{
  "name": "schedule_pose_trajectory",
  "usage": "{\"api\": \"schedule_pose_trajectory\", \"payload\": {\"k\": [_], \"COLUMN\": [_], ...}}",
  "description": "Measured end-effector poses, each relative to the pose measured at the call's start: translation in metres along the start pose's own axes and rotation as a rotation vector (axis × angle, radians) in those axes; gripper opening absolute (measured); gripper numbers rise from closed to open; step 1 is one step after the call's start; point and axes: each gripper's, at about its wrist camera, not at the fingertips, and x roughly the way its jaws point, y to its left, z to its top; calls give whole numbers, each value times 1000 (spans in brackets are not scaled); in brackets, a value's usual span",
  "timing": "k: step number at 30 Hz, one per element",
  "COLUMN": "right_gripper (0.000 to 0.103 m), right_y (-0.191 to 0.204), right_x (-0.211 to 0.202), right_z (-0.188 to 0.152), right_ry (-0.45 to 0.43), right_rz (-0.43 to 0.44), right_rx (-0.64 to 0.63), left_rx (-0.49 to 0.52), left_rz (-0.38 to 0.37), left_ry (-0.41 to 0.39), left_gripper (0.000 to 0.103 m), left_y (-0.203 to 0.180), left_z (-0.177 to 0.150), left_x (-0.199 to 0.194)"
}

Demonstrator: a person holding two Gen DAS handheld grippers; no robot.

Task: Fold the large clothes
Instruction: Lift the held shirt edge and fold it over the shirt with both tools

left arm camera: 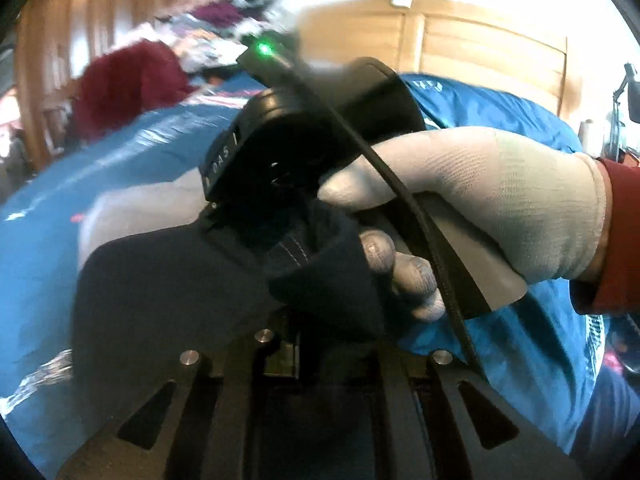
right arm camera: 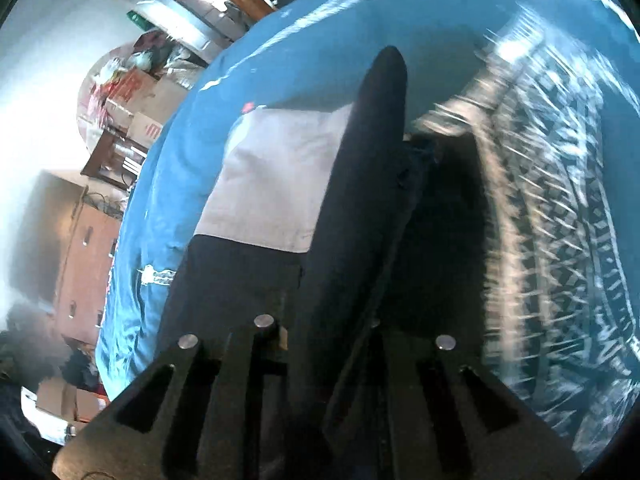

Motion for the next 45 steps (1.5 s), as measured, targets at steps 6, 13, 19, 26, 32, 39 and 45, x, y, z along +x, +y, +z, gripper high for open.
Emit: {"api": "schedule_pose_trajectory", "payload": {"k": [6, 13, 19, 26, 32, 39, 45], "right_gripper": [10, 10, 15, 44, 50, 44, 8], "right_y": [-19, -32, -56, -44, -32, -10, -34], "right_x": [0, 24, 14, -46, -78, -70, -60], "right_z": [2, 11, -3, -62, -100, -101, -103], "right_ry": [0, 97, 110, 96, 51, 21, -20], "right_rz": [73, 120, 253, 289, 314, 290, 267], "right_rx": [22, -19, 97, 73, 97, 98, 176], "left_rx": [6, -16, -7, -73, -144, -150, -131], "left_rz": [-20, 18, 9, 167, 272, 264, 368], "left_ry": [43, 113, 121, 19, 85, 108, 127], "left_gripper": [15, 22, 30, 34, 36, 38, 47], "left_y": [-25, -34, -36, -8, 41, 51, 73], "left_z": [16, -8, -20, -78, -115, -110, -111], "left_x": [34, 61, 7, -116, -122, -78, -73]}}
